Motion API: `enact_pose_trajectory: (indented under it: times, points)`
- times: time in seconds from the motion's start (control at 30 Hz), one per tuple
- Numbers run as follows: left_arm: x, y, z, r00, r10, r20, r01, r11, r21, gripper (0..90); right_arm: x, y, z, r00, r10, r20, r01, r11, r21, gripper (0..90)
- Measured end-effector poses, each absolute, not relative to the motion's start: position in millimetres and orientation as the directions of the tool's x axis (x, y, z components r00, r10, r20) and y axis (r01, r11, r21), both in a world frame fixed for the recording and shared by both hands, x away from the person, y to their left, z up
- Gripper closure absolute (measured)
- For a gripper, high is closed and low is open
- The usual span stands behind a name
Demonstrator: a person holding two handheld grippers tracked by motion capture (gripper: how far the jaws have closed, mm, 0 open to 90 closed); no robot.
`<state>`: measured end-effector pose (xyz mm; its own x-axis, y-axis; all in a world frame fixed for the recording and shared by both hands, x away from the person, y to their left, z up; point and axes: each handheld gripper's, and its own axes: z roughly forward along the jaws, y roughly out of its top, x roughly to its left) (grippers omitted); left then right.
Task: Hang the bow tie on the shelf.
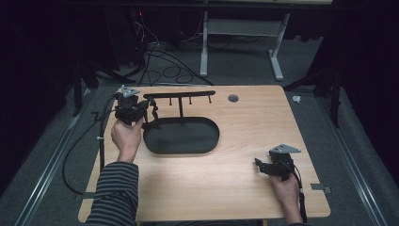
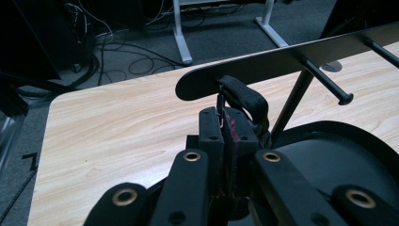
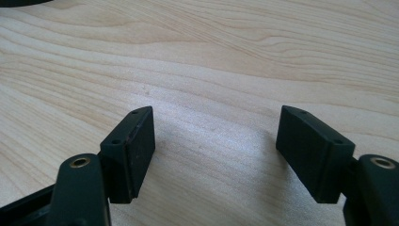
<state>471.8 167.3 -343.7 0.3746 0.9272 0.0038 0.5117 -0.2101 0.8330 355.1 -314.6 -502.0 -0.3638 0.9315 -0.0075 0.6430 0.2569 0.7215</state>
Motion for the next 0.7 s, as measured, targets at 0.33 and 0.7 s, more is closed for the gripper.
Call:
enact_pose_trajectory:
  times: [0.33, 0.7]
  points:
    - [472.4, 165.6, -343.9, 0.378, 0.926, 0.019, 0.514, -0.227, 0.828, 84.9, 355.1, -314.7, -501.8, -0.364, 0.931, -0.003, 0.645, 0.254, 0.721, 29.7]
    - [466.9, 170.0, -344.6, 0.389, 0.921, 0.018, 0.514, -0.233, 0.826, 79.8, 355.1, -314.6, -502.0, -0.365, 0.931, -0.008, 0.643, 0.258, 0.721, 29.7]
